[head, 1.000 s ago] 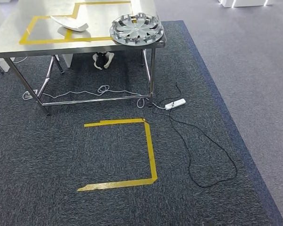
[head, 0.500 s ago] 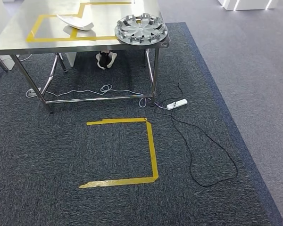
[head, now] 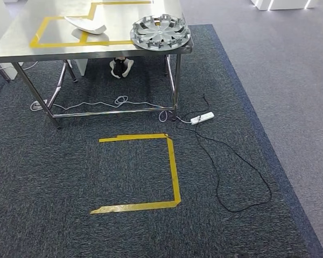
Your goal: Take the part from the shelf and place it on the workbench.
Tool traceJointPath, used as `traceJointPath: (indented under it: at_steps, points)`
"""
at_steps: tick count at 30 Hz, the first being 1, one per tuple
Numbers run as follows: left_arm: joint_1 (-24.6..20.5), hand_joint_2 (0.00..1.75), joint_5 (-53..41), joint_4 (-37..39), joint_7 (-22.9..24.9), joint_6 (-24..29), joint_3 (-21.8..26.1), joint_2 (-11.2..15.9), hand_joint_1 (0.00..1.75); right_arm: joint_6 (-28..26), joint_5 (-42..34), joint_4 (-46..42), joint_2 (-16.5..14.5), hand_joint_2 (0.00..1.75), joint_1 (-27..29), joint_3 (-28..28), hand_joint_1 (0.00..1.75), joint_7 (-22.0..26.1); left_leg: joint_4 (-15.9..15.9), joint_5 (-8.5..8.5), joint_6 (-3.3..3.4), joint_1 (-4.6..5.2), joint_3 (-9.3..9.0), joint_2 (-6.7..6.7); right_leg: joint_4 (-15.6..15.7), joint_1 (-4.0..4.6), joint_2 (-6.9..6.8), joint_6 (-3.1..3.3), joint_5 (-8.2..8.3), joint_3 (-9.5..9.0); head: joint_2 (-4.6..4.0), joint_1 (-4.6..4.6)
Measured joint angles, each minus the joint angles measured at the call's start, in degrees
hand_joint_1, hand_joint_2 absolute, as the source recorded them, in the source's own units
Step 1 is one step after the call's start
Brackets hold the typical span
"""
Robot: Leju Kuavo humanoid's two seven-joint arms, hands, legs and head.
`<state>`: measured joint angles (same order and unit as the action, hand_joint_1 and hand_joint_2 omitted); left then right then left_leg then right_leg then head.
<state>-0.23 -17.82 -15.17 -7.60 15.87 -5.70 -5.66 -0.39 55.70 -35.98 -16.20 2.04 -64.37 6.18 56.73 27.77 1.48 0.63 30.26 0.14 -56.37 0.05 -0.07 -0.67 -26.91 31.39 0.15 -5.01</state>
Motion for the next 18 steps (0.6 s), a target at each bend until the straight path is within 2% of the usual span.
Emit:
traceJointPath:
  at_steps: [3,4,5,6,8,9,10,11,12,13,14,15,16,18]
  points:
    - [0.0,0.00,0.1,0.0,-0.1,0.0,0.1,0.0,0.00,0.0,0.0,0.1,0.0,0.00,-0.1,-0.2,0.00,0.1,-0.7,-0.66,0.73,-0.11,-0.09,-0.11,0.3,0.00,-0.13,-0.56,0.27,0.03,0.00,0.02]
    - [0.0,0.00,0.2,0.0,-0.1,0.0,0.2,0.0,0.00,0.0,0.0,0.2,0.0,0.00,-0.1,-0.2,0.00,0.1,-1.3,-1.13,0.95,-0.38,-0.20,-0.18,-0.4,0.05,-0.10,-0.71,-0.52,0.41,0.00,-0.03]
    - [0.0,0.00,0.2,0.0,-0.1,0.0,0.2,0.0,0.00,-0.1,0.0,0.2,0.0,0.00,-0.1,-0.2,0.00,0.2,-1.9,-1.61,1.07,-0.67,-0.19,-0.27,-2.1,0.05,-0.05,-0.90,-1.98,1.24,0.00,-0.08]
    - [0.0,0.00,0.3,0.0,-0.2,0.0,0.2,0.0,0.00,-0.1,0.1,0.2,0.0,0.00,-0.1,-0.2,0.00,0.2,-2.1,-1.92,1.09,-0.86,-0.05,-0.39,-5.3,-0.13,0.01,-1.11,-4.10,2.63,0.00,-0.12]
    - [0.1,0.00,0.4,0.0,-0.2,0.0,0.3,0.0,0.00,-0.2,0.3,0.3,0.0,0.00,-0.2,-0.2,0.00,0.3,-2.0,-2.22,0.92,-1.07,0.60,-0.76,-13.1,-0.59,0.01,-1.66,-8.15,5.77,0.00,-0.12]
    - [0.2,0.00,0.4,0.1,-0.2,0.0,0.3,-0.1,0.00,-0.2,0.4,0.3,0.0,0.00,-0.2,-0.2,0.00,0.4,-1.9,-2.32,0.72,-1.19,0.89,-1.04,-15.5,-0.85,0.00,-1.94,-8.94,6.59,0.00,-0.10]
    - [0.3,0.00,0.5,0.1,-0.2,0.0,0.3,-0.1,0.00,-0.2,0.4,0.4,0.0,0.00,-0.1,-0.3,0.00,0.4,-1.8,-2.42,0.44,-1.38,1.13,-1.46,-15.5,-1.13,0.02,-2.24,-8.53,6.22,0.00,-0.08]
    - [0.3,0.00,0.5,0.1,-0.2,0.0,0.3,-0.1,0.00,-0.2,0.4,0.4,0.0,0.00,-0.1,-0.3,0.00,0.4,-1.6,-2.49,0.10,-1.64,1.34,-1.99,-13.0,-1.42,0.14,-2.55,-7.10,4.62,0.00,-0.09]
    - [0.3,0.00,0.5,0.1,-0.2,0.0,0.3,-0.1,0.00,-0.2,0.5,0.5,0.0,0.00,-0.1,-0.3,0.00,0.5,-1.2,-2.49,-0.36,-1.90,1.56,-2.58,-8.9,-1.82,0.72,-2.93,-5.32,2.11,0.00,-0.10]
    - [0.3,0.00,0.5,0.1,-0.2,0.0,0.3,0.0,0.00,-0.2,0.5,0.6,0.0,0.00,-0.2,-0.3,0.00,0.5,-0.8,-2.44,-0.91,-2.06,1.85,-3.16,-4.7,-2.09,1.97,-3.30,-4.23,-0.26,0.00,-0.20]
    - [0.2,0.00,0.5,0.1,-0.2,0.0,0.3,0.0,0.00,-0.2,0.5,0.8,0.0,0.00,-0.3,-0.3,0.00,0.5,-0.4,-2.39,-1.45,-2.12,2.15,-3.67,-1.7,-2.31,2.94,-3.26,-3.63,-1.90,0.00,-0.23]
    - [0.2,0.00,0.5,0.1,-0.3,0.1,0.4,0.0,0.00,-0.2,0.5,0.9,0.0,0.00,-0.3,-0.3,0.00,0.5,-0.1,-2.41,-1.97,-2.13,2.41,-4.15,-0.3,-2.38,3.67,-3.03,-3.63,-2.70,0.00,-0.20]
    - [0.2,0.00,0.5,0.1,-0.3,0.1,0.4,0.1,0.00,-0.2,0.5,1.1,0.0,0.00,-0.3,-0.3,0.00,0.5,0.0,-2.53,-2.44,-2.13,2.62,-4.60,-0.2,-2.23,3.83,-2.56,-3.96,-2.73,0.00,-0.16]
    - [0.4,0.00,0.5,0.2,-0.3,0.1,0.4,0.1,0.00,-0.3,0.5,1.1,0.1,0.00,-0.3,-0.4,0.00,0.5,0.1,-2.80,-3.14,-2.38,2.88,-5.24,-0.6,-2.05,2.57,-1.40,-3.71,-2.66,0.00,0.02]
